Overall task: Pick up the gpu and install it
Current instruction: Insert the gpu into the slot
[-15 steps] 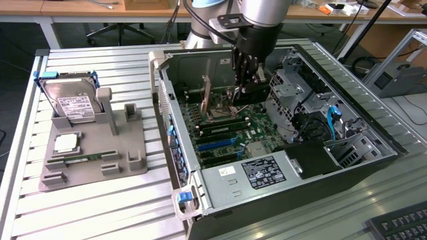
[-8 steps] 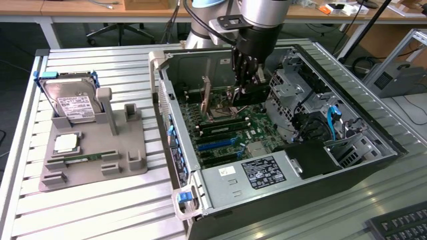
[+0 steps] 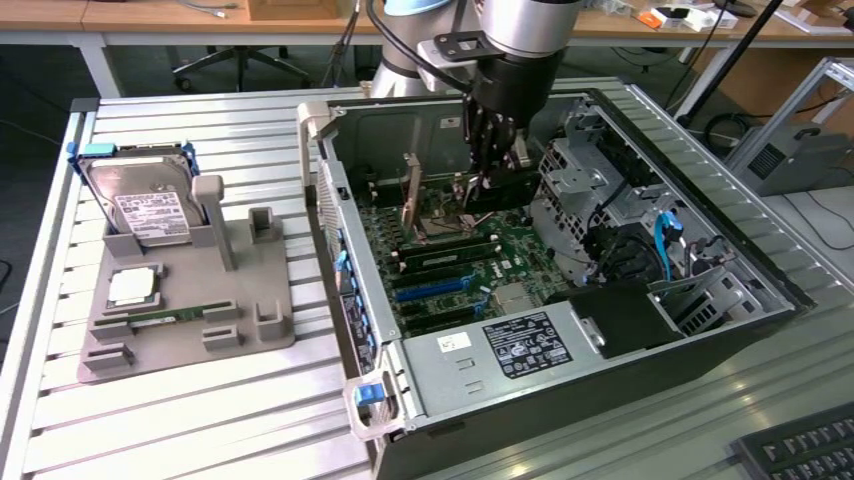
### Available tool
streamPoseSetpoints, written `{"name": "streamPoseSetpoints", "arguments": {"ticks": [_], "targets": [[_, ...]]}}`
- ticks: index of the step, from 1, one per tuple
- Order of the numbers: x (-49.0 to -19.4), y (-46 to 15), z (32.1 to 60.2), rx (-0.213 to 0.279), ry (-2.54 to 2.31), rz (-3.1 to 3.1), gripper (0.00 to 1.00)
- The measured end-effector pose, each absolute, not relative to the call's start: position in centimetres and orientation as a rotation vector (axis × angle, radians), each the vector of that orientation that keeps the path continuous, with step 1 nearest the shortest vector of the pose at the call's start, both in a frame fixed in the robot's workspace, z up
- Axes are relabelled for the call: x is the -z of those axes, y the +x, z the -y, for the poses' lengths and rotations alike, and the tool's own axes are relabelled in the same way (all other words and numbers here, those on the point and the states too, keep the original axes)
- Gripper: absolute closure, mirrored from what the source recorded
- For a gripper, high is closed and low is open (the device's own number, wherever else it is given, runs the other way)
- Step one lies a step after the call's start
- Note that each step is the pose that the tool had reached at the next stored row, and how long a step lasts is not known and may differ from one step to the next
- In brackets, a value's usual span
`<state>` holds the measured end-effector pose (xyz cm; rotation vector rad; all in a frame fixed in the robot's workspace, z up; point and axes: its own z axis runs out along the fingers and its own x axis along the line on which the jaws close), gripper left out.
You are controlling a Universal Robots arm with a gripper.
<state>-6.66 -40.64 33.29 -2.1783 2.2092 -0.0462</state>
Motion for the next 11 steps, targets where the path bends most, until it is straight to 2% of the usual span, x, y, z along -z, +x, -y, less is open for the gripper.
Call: {"name": "streamPoseSetpoints", "arguments": {"ticks": [11], "targets": [[-32.89, -6.66, 40.64, 0.046, -2.178, -2.209, 0.73]]}}
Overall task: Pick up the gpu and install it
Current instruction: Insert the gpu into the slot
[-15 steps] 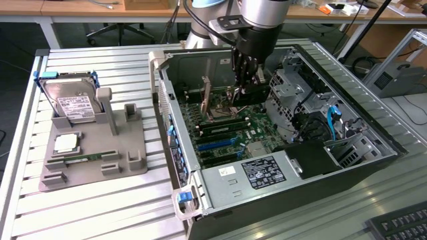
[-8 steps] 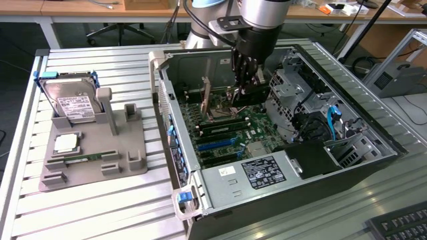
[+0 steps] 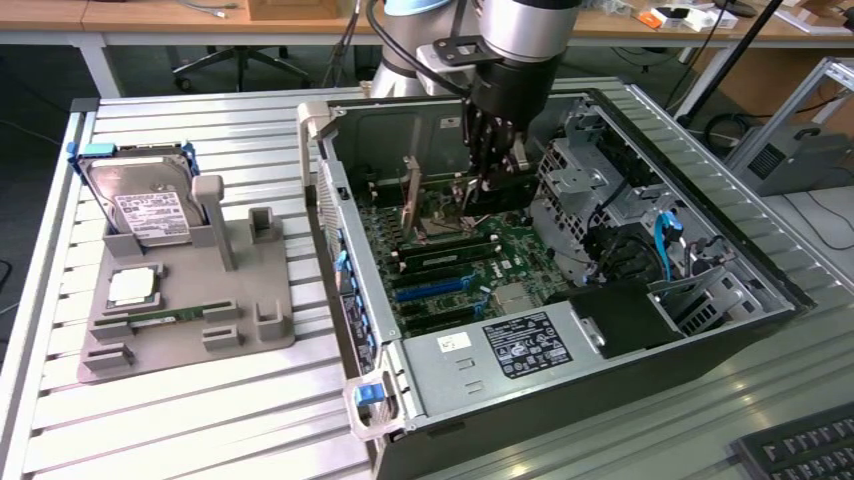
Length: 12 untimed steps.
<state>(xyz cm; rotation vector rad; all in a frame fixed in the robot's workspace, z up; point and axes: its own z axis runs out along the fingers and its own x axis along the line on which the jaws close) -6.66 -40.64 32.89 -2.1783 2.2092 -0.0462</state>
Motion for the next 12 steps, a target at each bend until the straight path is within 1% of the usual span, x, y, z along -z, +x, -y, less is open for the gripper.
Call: {"name": "streamPoseSetpoints", "arguments": {"ticks": [12], "targets": [[-32.31, -6.72, 40.64, 0.046, -2.178, -2.209, 0.73]]}}
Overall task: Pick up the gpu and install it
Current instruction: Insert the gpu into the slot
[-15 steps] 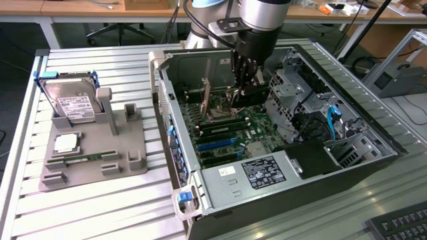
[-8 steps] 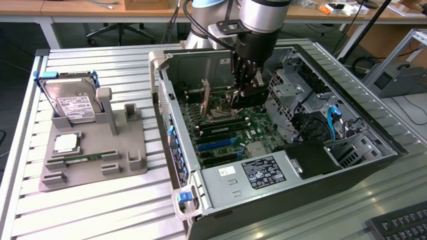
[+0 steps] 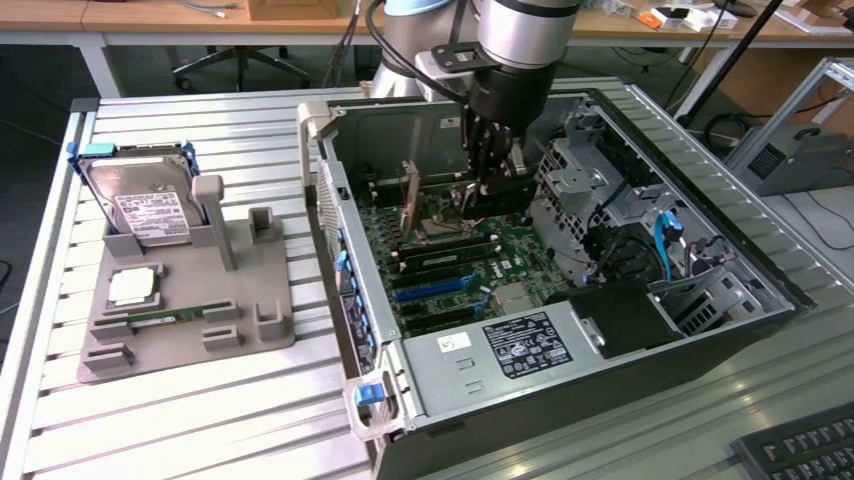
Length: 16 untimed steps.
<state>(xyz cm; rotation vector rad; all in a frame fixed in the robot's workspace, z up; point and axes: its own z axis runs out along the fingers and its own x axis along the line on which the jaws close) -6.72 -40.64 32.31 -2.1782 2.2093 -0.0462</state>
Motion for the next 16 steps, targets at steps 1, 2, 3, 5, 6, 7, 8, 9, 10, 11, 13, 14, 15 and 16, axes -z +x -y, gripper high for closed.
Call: {"name": "streamPoseSetpoints", "arguments": {"ticks": [1, 2, 3, 5, 6, 7, 8, 9, 10, 11, 13, 14, 15, 16], "targets": [[-32.29, -6.72, 40.64, 0.046, -2.178, -2.209, 0.73], [-32.2, -6.94, 40.64, 0.046, -2.178, -2.209, 0.73], [-32.11, -7.11, 40.65, 0.047, -2.179, -2.209, 0.73], [-31.86, -7.16, 40.74, 0.049, -2.179, -2.21, 0.73], [-31.8, -7.17, 40.76, 0.049, -2.18, -2.21, 0.73], [-31.72, -7.18, 40.76, 0.049, -2.179, -2.21, 0.73], [-31.66, -7.24, 40.78, 0.049, -2.179, -2.21, 0.73], [-31.65, -7.24, 40.78, 0.049, -2.179, -2.21, 0.73], [-31.63, -7.24, 40.78, 0.049, -2.179, -2.21, 0.73], [-31.59, -7.25, 40.78, 0.049, -2.179, -2.21, 0.73], [-31.56, -7.26, 40.78, 0.049, -2.179, -2.21, 0.73], [-31.53, -7.27, 40.79, 0.049, -2.179, -2.21, 0.73], [-31.49, -7.28, 40.78, 0.049, -2.179, -2.21, 0.73], [-31.46, -7.3, 40.79, 0.049, -2.179, -2.21, 0.73]]}}
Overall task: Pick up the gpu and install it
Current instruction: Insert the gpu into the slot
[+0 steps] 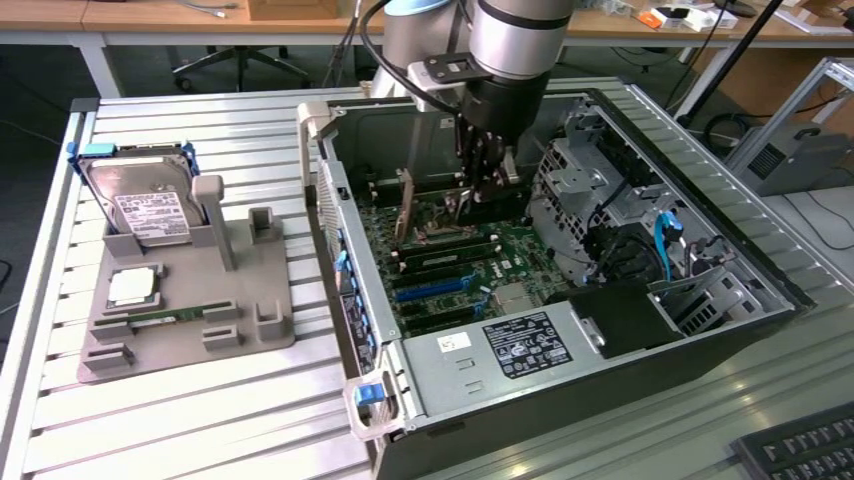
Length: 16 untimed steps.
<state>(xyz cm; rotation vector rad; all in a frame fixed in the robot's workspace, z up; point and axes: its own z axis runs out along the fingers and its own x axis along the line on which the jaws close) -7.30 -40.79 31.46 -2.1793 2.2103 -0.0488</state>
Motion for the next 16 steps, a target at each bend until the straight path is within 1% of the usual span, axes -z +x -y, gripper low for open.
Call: {"name": "streamPoseSetpoints", "arguments": {"ticks": [16], "targets": [[-31.06, -7.42, 40.81, 0.049, -2.179, -2.21, 0.73]]}}
